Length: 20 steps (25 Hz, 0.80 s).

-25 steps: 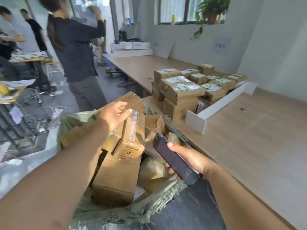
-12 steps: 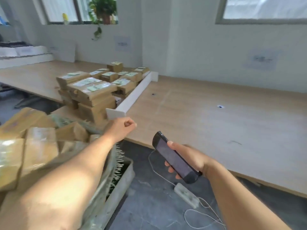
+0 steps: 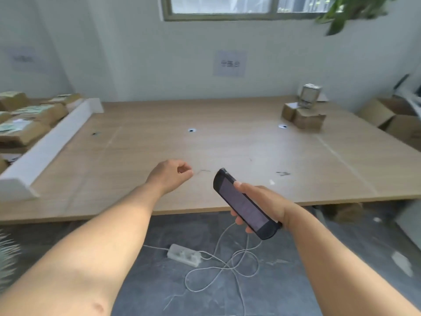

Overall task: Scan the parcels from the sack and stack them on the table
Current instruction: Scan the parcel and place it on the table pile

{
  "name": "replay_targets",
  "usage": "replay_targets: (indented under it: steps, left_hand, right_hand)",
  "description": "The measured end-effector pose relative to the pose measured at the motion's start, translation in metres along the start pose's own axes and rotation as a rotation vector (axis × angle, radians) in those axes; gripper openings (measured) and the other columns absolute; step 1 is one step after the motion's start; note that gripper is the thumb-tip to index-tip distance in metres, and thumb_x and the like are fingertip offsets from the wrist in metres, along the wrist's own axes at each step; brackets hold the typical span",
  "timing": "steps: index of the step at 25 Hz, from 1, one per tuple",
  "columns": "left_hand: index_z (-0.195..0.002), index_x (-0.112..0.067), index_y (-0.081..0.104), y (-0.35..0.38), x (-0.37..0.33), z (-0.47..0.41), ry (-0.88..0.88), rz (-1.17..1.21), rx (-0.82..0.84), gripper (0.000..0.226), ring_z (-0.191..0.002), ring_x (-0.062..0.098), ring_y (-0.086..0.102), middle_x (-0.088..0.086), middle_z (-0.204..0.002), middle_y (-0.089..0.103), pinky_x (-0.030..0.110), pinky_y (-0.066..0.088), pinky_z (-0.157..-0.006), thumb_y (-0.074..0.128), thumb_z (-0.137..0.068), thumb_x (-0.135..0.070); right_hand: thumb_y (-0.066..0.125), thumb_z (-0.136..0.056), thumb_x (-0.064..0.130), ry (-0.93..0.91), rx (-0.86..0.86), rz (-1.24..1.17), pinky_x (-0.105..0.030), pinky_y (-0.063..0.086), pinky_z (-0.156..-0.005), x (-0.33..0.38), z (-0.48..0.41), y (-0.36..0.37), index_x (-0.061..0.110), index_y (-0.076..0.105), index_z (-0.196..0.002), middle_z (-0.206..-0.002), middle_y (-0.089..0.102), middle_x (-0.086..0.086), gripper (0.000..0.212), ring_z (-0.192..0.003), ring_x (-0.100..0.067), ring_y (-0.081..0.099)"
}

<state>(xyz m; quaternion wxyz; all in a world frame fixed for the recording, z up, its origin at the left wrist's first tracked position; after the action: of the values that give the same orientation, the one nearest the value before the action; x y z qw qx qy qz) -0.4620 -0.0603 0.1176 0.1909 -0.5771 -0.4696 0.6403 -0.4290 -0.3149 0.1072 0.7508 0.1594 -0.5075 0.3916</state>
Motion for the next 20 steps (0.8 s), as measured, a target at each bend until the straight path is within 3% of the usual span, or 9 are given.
replay_targets:
  steps: [5, 20]
  left_hand:
    - [-0.095, -0.028, 0.068, 0.07, -0.089, -0.036, 0.094, 0.033, 0.064, 0.013, -0.094, 0.014, 0.06, -0.01, -0.094, 0.064, 0.031, 0.047, -0.09, 0.063, -0.087, -0.036]
    - [-0.091, -0.033, 0.064, 0.209, -0.242, -0.191, 0.292, 0.055, 0.23, 0.007, -0.089, 0.013, 0.058, -0.012, -0.093, 0.064, 0.028, 0.047, -0.083, 0.063, -0.086, -0.037]
  right_hand:
    - [0.049, -0.098, 0.053, 0.021, -0.109, -0.056, -0.041, 0.055, -0.069, -0.032, 0.025, -0.093, 0.005, 0.063, -0.107, -0.092, 0.07, -0.014, 0.051, -0.08, -0.026, 0.068]
    - [0.052, -0.095, 0.056, 0.028, -0.313, -0.197, -0.044, 0.054, -0.074, -0.063, -0.001, -0.276, 0.013, 0.063, -0.115, -0.093, 0.072, -0.01, 0.048, -0.081, -0.025, 0.068]
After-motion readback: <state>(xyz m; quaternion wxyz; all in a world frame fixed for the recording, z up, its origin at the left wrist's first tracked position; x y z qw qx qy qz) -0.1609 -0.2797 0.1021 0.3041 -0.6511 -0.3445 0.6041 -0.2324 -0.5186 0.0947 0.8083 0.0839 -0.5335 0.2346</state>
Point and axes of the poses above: each hand's wrist, its own z-axis away from the middle knuckle, its own y-axis out of the palm, x = y × z, the point moved 4 cm from there along -z, towards the middle knuckle
